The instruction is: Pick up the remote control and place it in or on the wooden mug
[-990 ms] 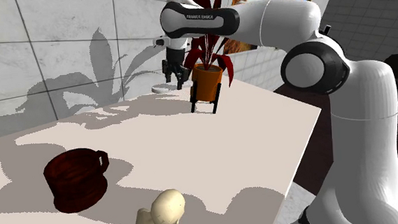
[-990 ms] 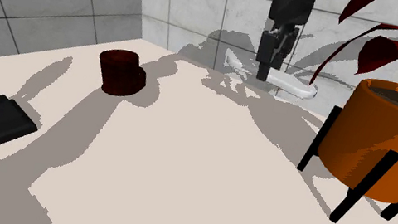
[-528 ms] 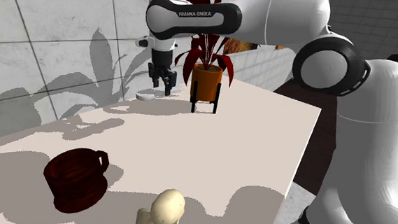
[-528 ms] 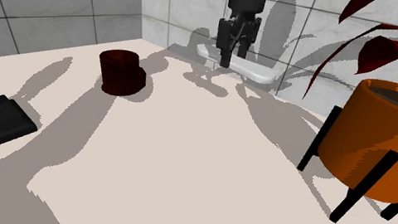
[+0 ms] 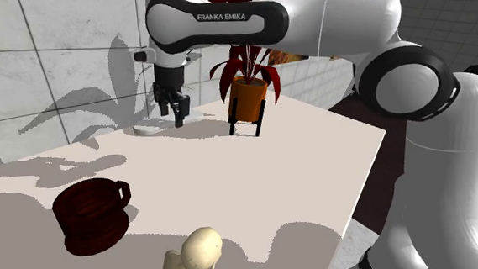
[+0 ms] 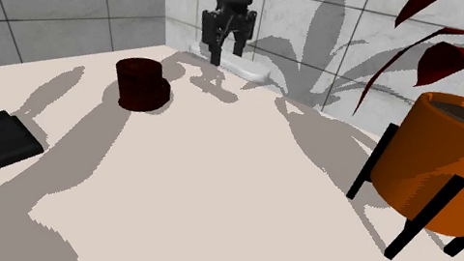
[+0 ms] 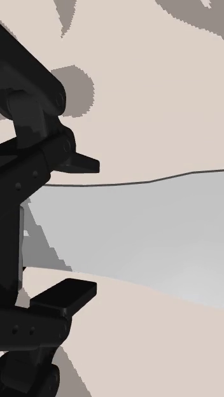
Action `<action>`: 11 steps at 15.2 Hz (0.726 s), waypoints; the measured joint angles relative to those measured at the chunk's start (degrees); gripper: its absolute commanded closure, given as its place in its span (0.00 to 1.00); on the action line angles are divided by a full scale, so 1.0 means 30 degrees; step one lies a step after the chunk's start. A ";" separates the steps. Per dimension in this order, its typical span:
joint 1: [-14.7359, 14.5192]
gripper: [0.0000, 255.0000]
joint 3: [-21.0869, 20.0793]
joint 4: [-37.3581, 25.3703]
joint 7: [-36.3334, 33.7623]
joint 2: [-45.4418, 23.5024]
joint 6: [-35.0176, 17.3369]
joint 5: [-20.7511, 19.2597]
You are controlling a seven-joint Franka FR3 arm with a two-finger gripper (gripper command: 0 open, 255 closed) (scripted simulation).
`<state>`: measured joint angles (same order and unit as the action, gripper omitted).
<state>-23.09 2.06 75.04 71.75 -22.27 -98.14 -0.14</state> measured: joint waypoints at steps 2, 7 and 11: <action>-0.0519 1.00 -0.0209 -0.0473 -0.0728 -0.0252 0.0232 -0.0091; -0.1938 1.00 -0.0746 -0.1614 -0.2654 -0.0942 0.0715 -0.0329; -0.3071 1.00 -0.1121 -0.3526 -0.4114 -0.2063 0.1530 -0.0526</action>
<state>-32.30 -1.30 64.46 59.41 -28.46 -93.55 -1.72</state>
